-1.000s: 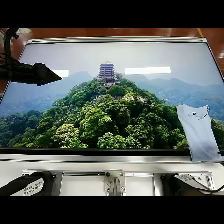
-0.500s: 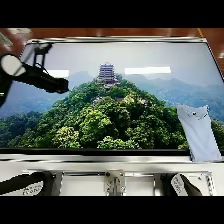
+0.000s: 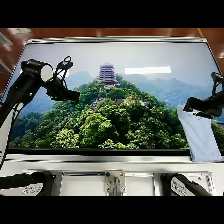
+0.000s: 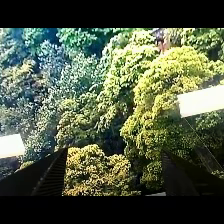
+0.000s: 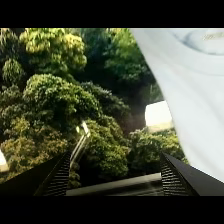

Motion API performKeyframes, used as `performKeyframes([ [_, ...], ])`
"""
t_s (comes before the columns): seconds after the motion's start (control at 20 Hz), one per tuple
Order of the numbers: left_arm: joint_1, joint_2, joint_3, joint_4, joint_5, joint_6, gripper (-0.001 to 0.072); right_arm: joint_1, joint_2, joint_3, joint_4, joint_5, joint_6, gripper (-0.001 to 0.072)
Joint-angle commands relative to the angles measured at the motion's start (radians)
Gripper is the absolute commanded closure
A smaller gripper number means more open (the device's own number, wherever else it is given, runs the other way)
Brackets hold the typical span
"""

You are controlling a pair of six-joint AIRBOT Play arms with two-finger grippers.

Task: Fold the shirts.

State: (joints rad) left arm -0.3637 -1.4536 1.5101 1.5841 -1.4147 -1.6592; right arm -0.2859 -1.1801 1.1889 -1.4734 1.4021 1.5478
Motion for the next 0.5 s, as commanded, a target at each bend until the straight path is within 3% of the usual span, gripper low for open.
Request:
performKeyframes([
  [0.0,-0.005,-0.008,0.000,0.012,-0.003,-0.004,-0.0005,0.017,-0.022,0.001,-0.002,0.027,0.010,0.0038],
  [0.45,-0.004,-0.013,0.000,0.013,0.000,-0.003,-0.0004,0.017,-0.022,0.002,-0.002,0.027,0.010,0.0038],
])
